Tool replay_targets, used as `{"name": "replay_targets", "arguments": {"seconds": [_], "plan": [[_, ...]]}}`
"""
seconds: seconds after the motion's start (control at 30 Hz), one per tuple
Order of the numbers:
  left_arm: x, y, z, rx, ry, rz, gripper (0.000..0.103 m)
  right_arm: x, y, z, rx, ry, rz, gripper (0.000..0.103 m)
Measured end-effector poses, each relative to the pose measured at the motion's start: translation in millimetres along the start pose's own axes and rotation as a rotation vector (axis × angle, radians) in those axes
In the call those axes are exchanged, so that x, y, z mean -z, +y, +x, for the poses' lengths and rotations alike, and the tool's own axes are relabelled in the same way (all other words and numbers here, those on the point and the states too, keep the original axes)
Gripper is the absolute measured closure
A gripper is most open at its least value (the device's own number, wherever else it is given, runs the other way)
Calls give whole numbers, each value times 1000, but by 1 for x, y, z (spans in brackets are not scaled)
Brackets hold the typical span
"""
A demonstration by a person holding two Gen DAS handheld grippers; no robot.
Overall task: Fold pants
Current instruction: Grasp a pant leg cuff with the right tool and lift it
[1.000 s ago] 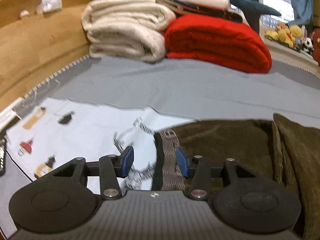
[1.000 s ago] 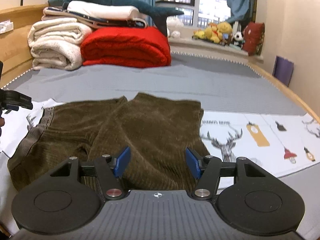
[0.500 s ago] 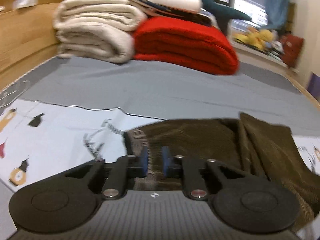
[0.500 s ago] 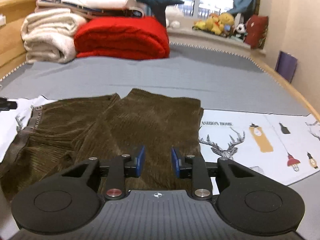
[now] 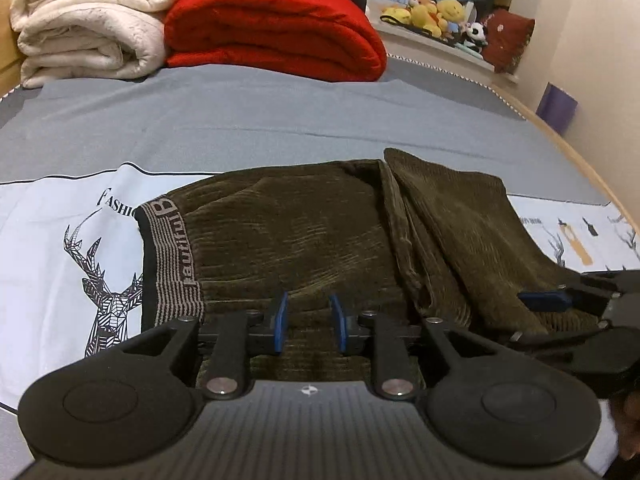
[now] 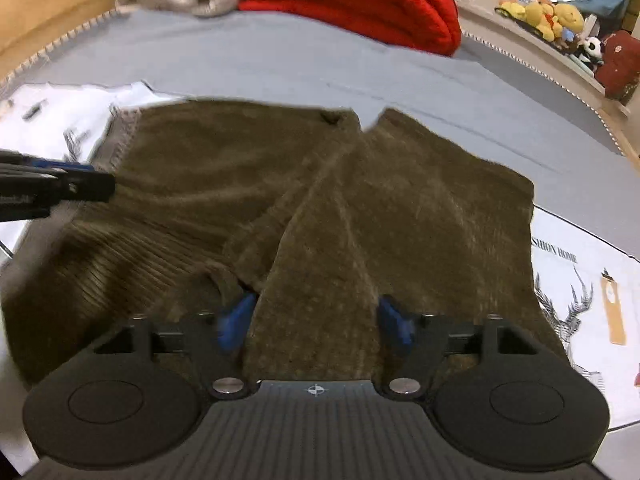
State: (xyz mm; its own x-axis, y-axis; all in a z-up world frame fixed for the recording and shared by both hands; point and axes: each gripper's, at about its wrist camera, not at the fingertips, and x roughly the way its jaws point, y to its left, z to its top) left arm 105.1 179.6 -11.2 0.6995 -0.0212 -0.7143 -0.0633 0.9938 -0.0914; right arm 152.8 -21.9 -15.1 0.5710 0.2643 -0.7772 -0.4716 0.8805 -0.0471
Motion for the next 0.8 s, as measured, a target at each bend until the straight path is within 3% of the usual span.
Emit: {"name": "replay_targets", "arguments": {"seconds": [0.03, 0.1, 0.13, 0.27, 0.4, 0.5, 0.63, 0.7, 0.77, 0.8], "plan": [[1, 1, -1, 0, 0, 1, 77, 0, -3, -2, -13, 5, -2, 76], [3, 3, -4, 3, 1, -5, 77, -2, -17, -14, 32, -16, -15, 89], [4, 5, -6, 5, 1, -10, 77, -3, -29, -26, 57, -44, -2, 91], [7, 9, -13, 10, 9, -15, 77, -5, -110, -85, 121, -150, 192, 92], [12, -2, -23, 51, 19, 39, 77, 24, -190, -134, 179, -209, 406, 93], [16, -15, -31, 109, 43, 75, 77, 68, -228, -141, 116, -137, 526, 93], [19, -37, -47, 91, 113, 125, 77, 117, -234, -125, 82, 22, 481, 92], [23, -46, -59, 54, 142, 150, 76, 131, -237, -118, 51, 54, 483, 91], [28, -48, -68, 60, 151, 127, 67, 141, -243, -114, 7, 61, 495, 89], [31, -47, -70, 68, 154, 99, 67, 145, -245, -113, -10, 47, 498, 80]]}}
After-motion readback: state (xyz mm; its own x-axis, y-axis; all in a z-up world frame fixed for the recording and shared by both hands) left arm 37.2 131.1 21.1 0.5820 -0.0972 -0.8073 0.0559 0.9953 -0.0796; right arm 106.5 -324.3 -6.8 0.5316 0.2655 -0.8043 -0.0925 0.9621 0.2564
